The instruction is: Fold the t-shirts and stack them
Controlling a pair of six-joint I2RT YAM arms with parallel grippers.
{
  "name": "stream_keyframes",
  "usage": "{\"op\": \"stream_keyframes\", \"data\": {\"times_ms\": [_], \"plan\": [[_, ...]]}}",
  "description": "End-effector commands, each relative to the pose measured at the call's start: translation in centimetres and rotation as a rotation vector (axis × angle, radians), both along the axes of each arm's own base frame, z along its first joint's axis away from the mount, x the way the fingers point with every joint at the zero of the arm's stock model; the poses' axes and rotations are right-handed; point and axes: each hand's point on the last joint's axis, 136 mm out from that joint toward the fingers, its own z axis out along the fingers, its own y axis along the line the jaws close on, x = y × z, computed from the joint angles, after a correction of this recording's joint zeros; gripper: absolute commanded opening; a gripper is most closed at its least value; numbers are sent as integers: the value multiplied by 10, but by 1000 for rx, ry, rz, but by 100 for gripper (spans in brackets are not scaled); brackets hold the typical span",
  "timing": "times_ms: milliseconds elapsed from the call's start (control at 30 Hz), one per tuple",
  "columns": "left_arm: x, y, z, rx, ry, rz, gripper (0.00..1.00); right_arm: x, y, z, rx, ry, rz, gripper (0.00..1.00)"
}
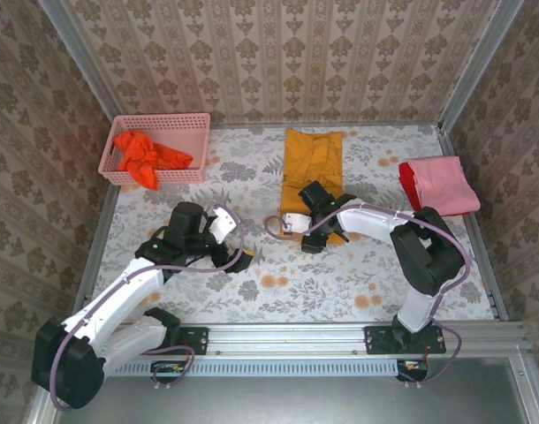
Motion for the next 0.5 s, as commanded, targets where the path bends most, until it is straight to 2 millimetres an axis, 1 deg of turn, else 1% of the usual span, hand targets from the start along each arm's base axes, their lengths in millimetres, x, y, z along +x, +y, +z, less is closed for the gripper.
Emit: {"op": "stream_keyframes", "data": {"times_ms": [0, 67, 133, 200, 267, 367, 467], "plan": [[1, 1, 6, 5, 15, 16, 100, 11, -6, -8, -51, -15, -6, 57], [1, 2, 5, 11, 18, 22, 100, 12, -7, -14, -68, -5, -13, 55], [2, 3, 3, 21, 27, 30, 100, 13, -11, -19, -89, 1, -28, 52], [3, 5, 0, 36, 36, 40, 100, 15, -18, -24, -129, -5, -40, 47], [4, 7, -2, 47, 45, 54, 100, 17, -22, -28, -153, -19, -47, 40], [10, 13, -6, 59, 77, 126, 100, 15, -24, -32, -159, -26, -47, 24], [26, 25, -14, 83, 130, 275, 100, 11, -21, -27, -131, -27, -51, 2]]}}
